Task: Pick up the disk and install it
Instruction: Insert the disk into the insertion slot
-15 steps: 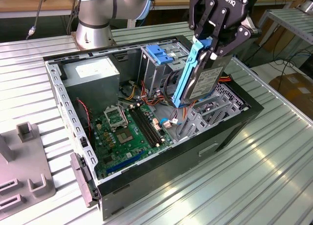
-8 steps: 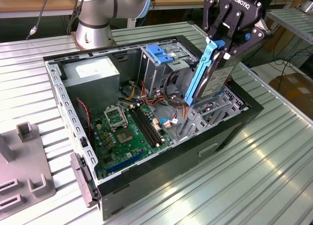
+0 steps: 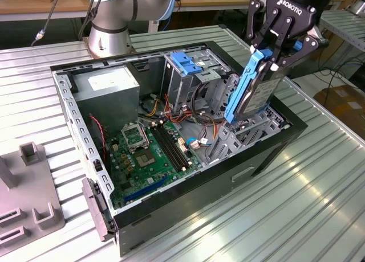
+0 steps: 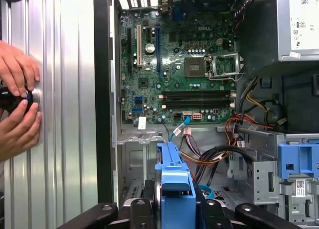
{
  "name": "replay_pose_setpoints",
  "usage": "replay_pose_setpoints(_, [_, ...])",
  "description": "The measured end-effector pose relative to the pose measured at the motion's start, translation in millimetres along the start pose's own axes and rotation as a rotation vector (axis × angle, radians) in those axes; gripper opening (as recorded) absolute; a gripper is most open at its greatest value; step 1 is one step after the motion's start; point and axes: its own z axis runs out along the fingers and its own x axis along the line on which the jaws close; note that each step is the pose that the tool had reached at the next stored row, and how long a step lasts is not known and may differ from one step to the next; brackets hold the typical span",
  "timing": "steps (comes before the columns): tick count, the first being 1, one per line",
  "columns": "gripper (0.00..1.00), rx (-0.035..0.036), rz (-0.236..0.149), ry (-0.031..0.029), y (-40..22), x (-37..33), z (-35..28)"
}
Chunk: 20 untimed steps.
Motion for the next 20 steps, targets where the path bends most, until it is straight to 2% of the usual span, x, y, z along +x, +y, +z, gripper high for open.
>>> replay_pose_setpoints(15, [0.37,0.0000,0.000,-0.0001,-0.6,1.4,0.4])
replay_pose_setpoints(20, [0.37,0.0000,0.000,-0.0002,-1.2,9.8,2.0])
